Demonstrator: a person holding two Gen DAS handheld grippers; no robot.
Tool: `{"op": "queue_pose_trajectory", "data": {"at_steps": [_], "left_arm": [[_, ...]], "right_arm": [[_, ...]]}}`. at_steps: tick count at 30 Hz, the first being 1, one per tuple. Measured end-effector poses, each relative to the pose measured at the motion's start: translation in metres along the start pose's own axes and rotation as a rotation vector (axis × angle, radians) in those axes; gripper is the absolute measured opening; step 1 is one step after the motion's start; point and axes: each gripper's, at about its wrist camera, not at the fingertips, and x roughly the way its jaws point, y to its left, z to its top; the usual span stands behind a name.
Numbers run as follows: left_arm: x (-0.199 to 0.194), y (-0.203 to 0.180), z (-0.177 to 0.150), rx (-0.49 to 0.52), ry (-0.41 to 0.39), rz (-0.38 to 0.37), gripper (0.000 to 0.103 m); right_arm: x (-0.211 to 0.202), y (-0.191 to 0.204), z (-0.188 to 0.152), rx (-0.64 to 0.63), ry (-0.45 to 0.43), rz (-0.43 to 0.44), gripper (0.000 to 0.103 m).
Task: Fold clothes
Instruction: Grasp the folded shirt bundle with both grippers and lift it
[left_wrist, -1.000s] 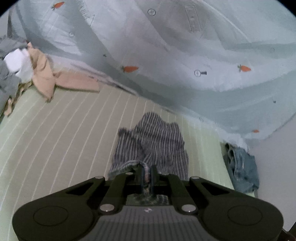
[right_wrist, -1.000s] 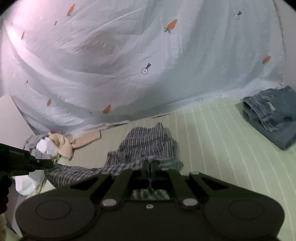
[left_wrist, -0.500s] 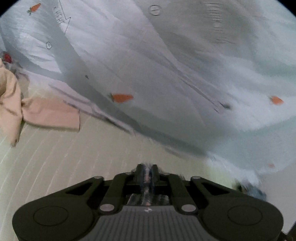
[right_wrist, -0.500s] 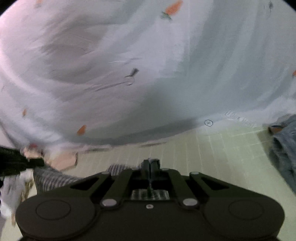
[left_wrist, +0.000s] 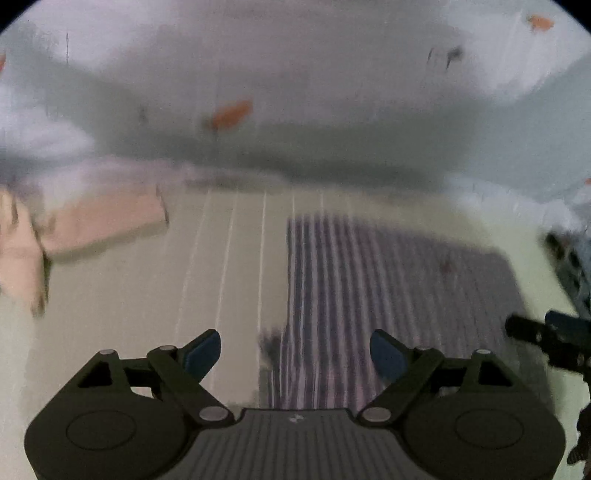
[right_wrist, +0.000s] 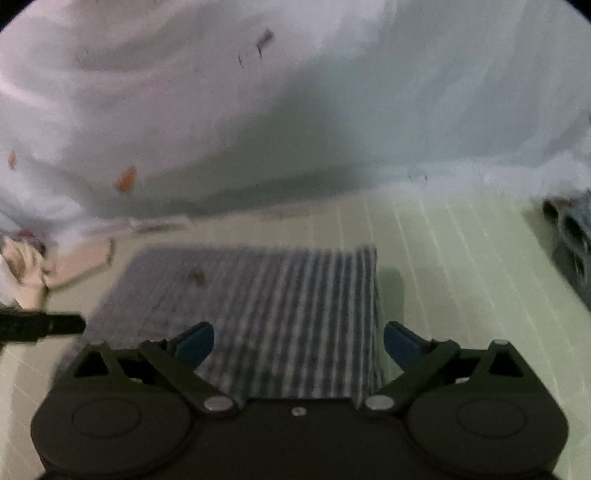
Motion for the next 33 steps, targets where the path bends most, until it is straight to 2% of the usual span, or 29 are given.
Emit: {"op": "queue_pose_trajectory", "data": {"at_steps": [4, 8, 12, 21, 26, 29, 31, 33], "left_arm": [[0.015, 0.011, -0.015, -0.022, 0.053, 0.001, 0.095], [0.031, 0.014, -0.016, 0.021, 0.079, 0.02, 0.097], [0.049, 0.013, -0.014, 0.048, 0.107, 0.007, 0.097], [0.069, 0.013, -0.008, 0.079, 0.13, -0.026, 0.098], [0.077, 0.012, -0.005, 0.089, 0.112, -0.05, 0.097], [0.073, 0.009, -0.007, 0.095, 0.1, -0.071, 0.087], [0.068, 0.006, -0.009, 0.095, 0.094, -0.102, 0.064], [0.063, 0.002, -0.012, 0.082, 0.095, -0.126, 0.052]], "right_arm": [[0.013, -0.005, -0.01, 0.01, 0.032, -0.016, 0.103], [0.029, -0.007, -0.015, -0.007, 0.071, -0.028, 0.103], [0.043, -0.012, -0.011, 0.021, 0.092, -0.023, 0.103], [0.068, -0.016, -0.003, 0.059, 0.145, 0.008, 0.103], [0.075, -0.014, 0.001, 0.086, 0.136, 0.069, 0.103], [0.08, 0.001, 0.002, 0.059, 0.159, 0.117, 0.103], [0.083, 0.011, 0.003, 0.042, 0.174, 0.15, 0.103], [0.081, 0.019, 0.0, 0.063, 0.181, 0.217, 0.096]]}}
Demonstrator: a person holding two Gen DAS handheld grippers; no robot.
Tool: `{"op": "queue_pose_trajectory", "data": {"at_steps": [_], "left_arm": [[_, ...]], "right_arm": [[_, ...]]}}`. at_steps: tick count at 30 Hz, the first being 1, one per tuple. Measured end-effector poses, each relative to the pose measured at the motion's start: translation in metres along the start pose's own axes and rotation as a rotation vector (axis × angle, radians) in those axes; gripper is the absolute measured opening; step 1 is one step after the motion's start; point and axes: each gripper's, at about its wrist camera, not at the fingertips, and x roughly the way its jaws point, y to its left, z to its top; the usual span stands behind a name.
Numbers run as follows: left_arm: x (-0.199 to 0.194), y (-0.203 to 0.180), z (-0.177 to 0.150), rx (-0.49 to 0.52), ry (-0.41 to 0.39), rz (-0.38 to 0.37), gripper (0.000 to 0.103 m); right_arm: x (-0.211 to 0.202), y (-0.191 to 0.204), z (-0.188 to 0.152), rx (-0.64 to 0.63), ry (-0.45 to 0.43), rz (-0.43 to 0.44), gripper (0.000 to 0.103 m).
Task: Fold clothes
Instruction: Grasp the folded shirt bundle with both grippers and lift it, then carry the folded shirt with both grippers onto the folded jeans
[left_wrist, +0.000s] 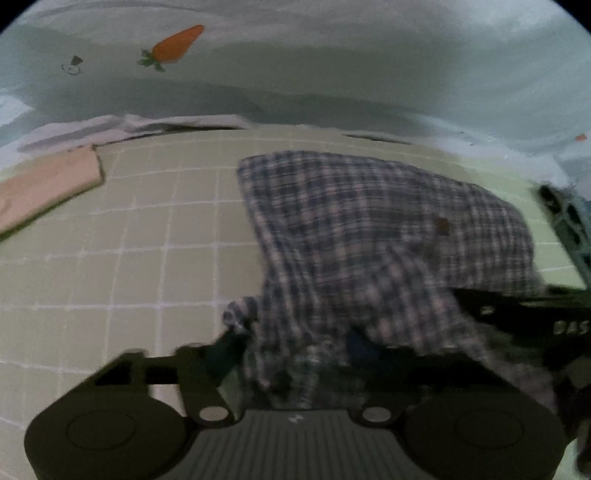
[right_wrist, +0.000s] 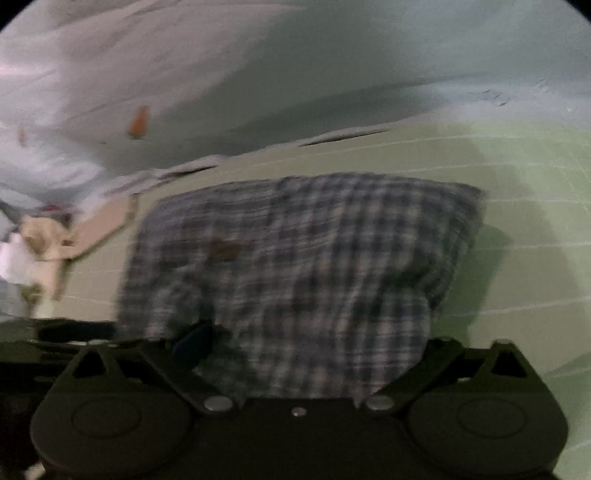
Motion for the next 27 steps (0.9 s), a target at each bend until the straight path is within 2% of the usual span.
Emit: {"op": "queue_pose_trajectory", "data": {"at_steps": [1, 4, 8, 11, 17, 23, 27], "left_arm": [[-0.001, -0.002, -0.002, -0.003, -0.002, -0.008, 0.043], [-0.01, -0.01, -0.013, -0.007, 0.015, -0.046, 0.028], [-0.032, -0.023, -0.042, -0.004, 0.059, -0.084, 0.022], [-0.053, -0.035, -0.07, -0.006, 0.096, -0.114, 0.021], [-0.095, -0.075, -0.12, 0.055, 0.147, -0.197, 0.019], [-0.118, -0.128, -0.144, 0.16, 0.145, -0.282, 0.02], [-0.132, -0.173, -0.155, 0.211, 0.128, -0.293, 0.019]], "right_arm": [[-0.001, 0.002, -0.003, 0.02, -0.002, 0.023, 0.09], [-0.012, 0.007, -0.018, 0.078, -0.007, 0.075, 0.076], [-0.036, 0.013, -0.048, 0.151, 0.0, 0.125, 0.053], [-0.069, 0.014, -0.082, 0.224, -0.006, 0.125, 0.045], [-0.141, 0.016, -0.15, 0.339, -0.035, 0.074, 0.043], [-0.213, 0.0, -0.192, 0.405, -0.114, 0.006, 0.043], [-0.247, -0.023, -0.21, 0.459, -0.153, -0.007, 0.043]]}}
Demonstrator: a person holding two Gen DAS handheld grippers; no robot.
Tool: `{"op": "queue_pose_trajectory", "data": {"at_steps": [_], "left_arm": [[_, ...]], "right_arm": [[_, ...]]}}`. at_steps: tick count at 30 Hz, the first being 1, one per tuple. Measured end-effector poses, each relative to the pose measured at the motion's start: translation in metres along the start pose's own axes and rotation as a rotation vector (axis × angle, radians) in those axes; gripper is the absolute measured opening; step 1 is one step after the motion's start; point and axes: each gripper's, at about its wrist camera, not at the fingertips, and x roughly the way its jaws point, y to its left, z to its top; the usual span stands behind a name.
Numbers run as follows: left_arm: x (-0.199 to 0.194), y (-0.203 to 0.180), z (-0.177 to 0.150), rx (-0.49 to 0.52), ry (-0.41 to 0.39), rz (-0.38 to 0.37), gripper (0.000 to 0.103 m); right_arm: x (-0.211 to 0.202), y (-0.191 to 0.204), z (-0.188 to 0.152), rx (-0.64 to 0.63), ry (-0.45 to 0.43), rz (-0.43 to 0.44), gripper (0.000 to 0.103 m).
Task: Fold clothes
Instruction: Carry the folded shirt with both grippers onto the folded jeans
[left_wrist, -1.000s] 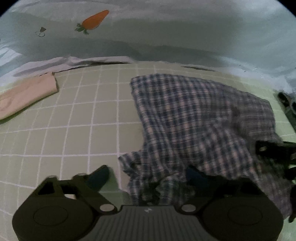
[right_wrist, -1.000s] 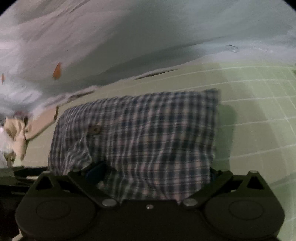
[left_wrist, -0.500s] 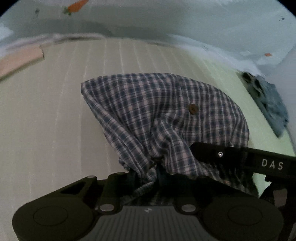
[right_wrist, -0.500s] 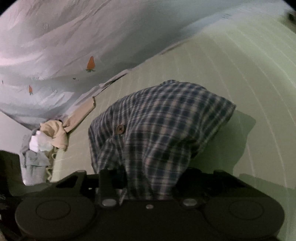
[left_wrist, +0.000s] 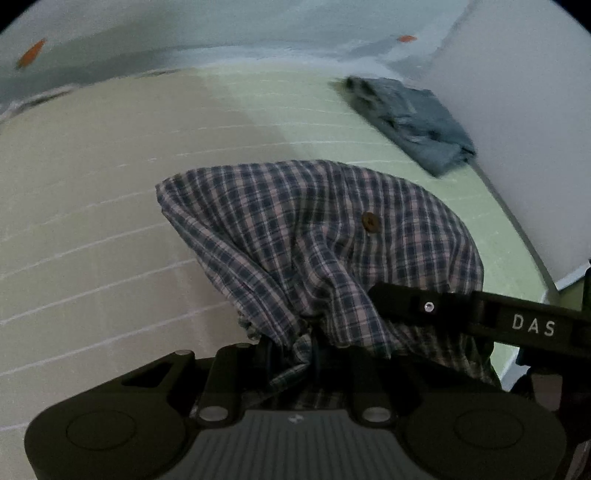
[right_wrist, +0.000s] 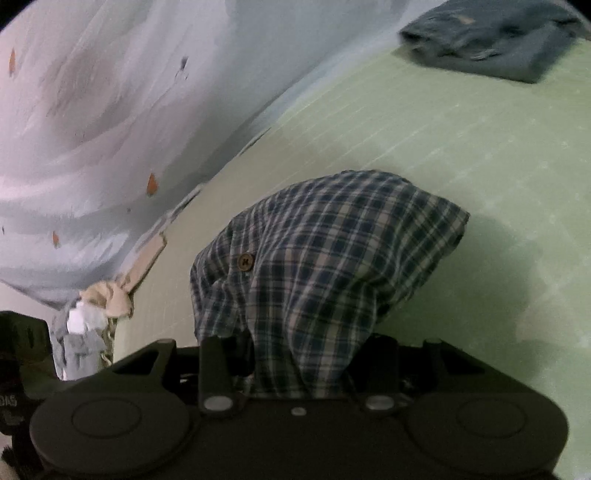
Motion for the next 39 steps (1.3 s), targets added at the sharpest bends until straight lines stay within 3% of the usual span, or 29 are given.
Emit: {"op": "queue_pose_trajectory", "data": {"at_steps": [6, 10, 18, 23, 31, 36, 38, 39], "left_arm": [[0.017, -0.076, 0.014, 0.071, -0.038, 0.003, 0.02], [0.037, -0.139, 0.03, 0.101, -0.088, 0.025, 0.019], [0.091, -0.279, 0.089, 0.081, -0.191, -0.013, 0.02], [0.109, -0.331, 0.15, 0.092, -0.28, -0.011, 0.02], [0.146, -0.339, 0.279, 0.122, -0.438, 0.069, 0.022], [0.208, -0.304, 0.345, 0.069, -0.432, 0.114, 0.023], [0.242, -0.284, 0.36, 0.034, -0.397, 0.146, 0.025], [0.263, -0.271, 0.361, 0.011, -0.359, 0.176, 0.027]], "right_arm": [[-0.052, -0.054, 0.021, -0.014, -0.069, 0.026, 0.043], [-0.083, -0.11, 0.061, -0.048, -0.091, 0.07, 0.043], [-0.154, -0.213, 0.184, -0.187, -0.124, 0.085, 0.043], [-0.173, -0.246, 0.274, -0.297, -0.152, 0.118, 0.043], [-0.133, -0.259, 0.426, -0.437, -0.236, 0.205, 0.043], [-0.069, -0.28, 0.504, -0.481, -0.239, 0.209, 0.046], [-0.033, -0.29, 0.52, -0.502, -0.236, 0.138, 0.062], [-0.015, -0.297, 0.524, -0.515, -0.23, 0.079, 0.066]]}}
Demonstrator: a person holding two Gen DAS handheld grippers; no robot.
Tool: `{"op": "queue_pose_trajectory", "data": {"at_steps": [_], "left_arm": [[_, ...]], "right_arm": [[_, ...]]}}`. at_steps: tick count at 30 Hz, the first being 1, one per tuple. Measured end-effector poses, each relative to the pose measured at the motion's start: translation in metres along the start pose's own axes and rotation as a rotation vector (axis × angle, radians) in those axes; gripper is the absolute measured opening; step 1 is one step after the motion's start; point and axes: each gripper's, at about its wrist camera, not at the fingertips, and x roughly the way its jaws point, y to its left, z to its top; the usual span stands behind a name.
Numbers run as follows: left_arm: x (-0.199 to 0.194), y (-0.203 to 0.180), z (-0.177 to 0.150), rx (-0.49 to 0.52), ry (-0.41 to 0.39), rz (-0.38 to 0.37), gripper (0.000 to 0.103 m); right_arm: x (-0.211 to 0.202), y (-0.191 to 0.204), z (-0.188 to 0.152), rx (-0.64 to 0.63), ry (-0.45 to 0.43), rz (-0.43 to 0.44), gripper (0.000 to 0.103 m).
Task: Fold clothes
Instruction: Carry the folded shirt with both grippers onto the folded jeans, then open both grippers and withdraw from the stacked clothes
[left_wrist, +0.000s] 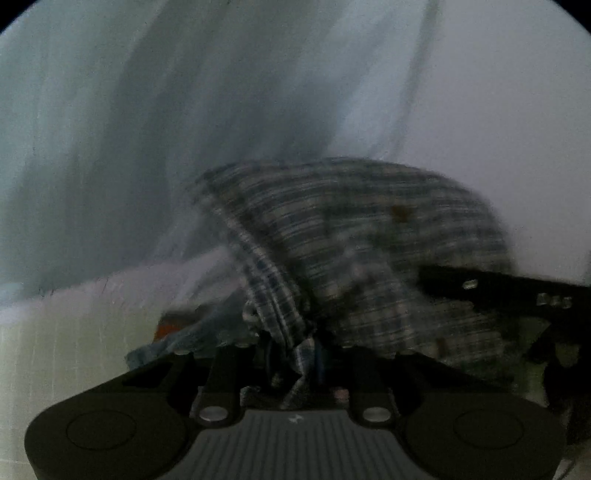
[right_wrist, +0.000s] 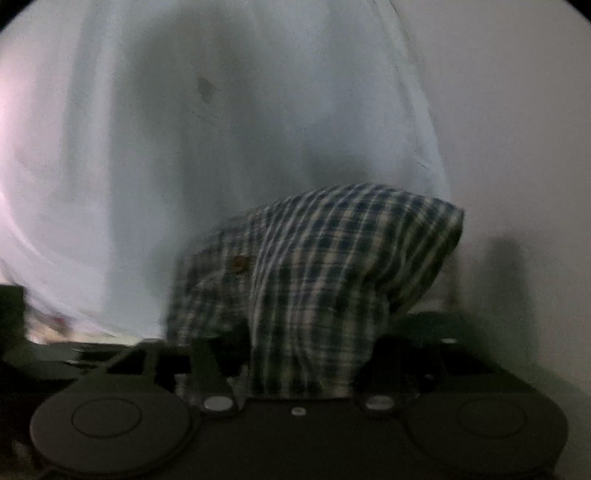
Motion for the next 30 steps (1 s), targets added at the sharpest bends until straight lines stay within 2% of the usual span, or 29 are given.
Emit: {"op": "queue_pose_trajectory", "data": {"at_steps": [1, 3, 4, 7, 8, 10, 12, 13, 16, 17, 20, 21, 22, 24, 27, 30], "left_arm": [[0.021, 0.01, -0.007, -0.015, 0.04, 0.032, 0.027], [0.054, 0.029, -0.027, -0.066, 0.119, 0.056, 0.029], [0.06, 0.036, -0.034, -0.089, 0.112, 0.05, 0.033], [0.061, 0.04, -0.042, -0.104, 0.076, 0.038, 0.038], [0.06, 0.04, -0.044, -0.096, 0.071, 0.043, 0.039], [0.061, 0.037, -0.041, -0.078, 0.066, 0.055, 0.045], [0.061, 0.033, -0.041, -0.068, 0.061, 0.059, 0.051], [0.062, 0.034, -0.041, -0.073, 0.061, 0.054, 0.057], [0.06, 0.036, -0.04, -0.075, 0.07, 0.04, 0.061], [0.055, 0.036, -0.039, -0.063, 0.064, 0.037, 0.062], [0.028, 0.038, -0.037, -0.053, 0.003, 0.035, 0.08], [0.014, 0.039, -0.037, -0.058, -0.031, 0.043, 0.09], [-0.001, 0.04, -0.037, -0.062, -0.066, 0.05, 0.093], [-0.036, 0.041, -0.036, -0.06, -0.133, 0.055, 0.096], [-0.094, 0.041, -0.038, -0.051, -0.202, 0.055, 0.103], [-0.155, 0.04, -0.052, -0.043, -0.273, 0.08, 0.103]], "right_arm": [[0.02, -0.006, -0.009, -0.023, 0.037, -0.077, 0.073], [0.054, -0.011, -0.029, -0.078, 0.094, -0.22, 0.074], [0.067, -0.01, -0.039, -0.111, 0.113, -0.287, 0.076], [0.065, 0.019, -0.057, -0.275, -0.008, -0.467, 0.095], [0.061, 0.032, -0.061, -0.34, -0.064, -0.536, 0.096], [0.053, 0.049, -0.066, -0.38, -0.149, -0.554, 0.096], [0.054, 0.05, -0.068, -0.334, -0.165, -0.455, 0.096], [0.062, 0.048, -0.071, -0.289, -0.134, -0.417, 0.096], [0.093, 0.028, -0.08, -0.109, 0.075, -0.383, 0.096], [0.09, 0.029, -0.079, -0.099, 0.064, -0.383, 0.096], [0.071, 0.039, -0.074, -0.097, 0.033, -0.422, 0.096], [0.057, 0.046, -0.074, -0.087, 0.006, -0.421, 0.096], [0.043, 0.052, -0.075, -0.076, -0.021, -0.419, 0.097], [0.014, 0.064, -0.076, -0.056, -0.075, -0.415, 0.102], [-0.023, 0.089, -0.077, -0.071, -0.106, -0.415, 0.103], [-0.065, 0.12, -0.087, -0.073, -0.134, -0.406, 0.103]]}}
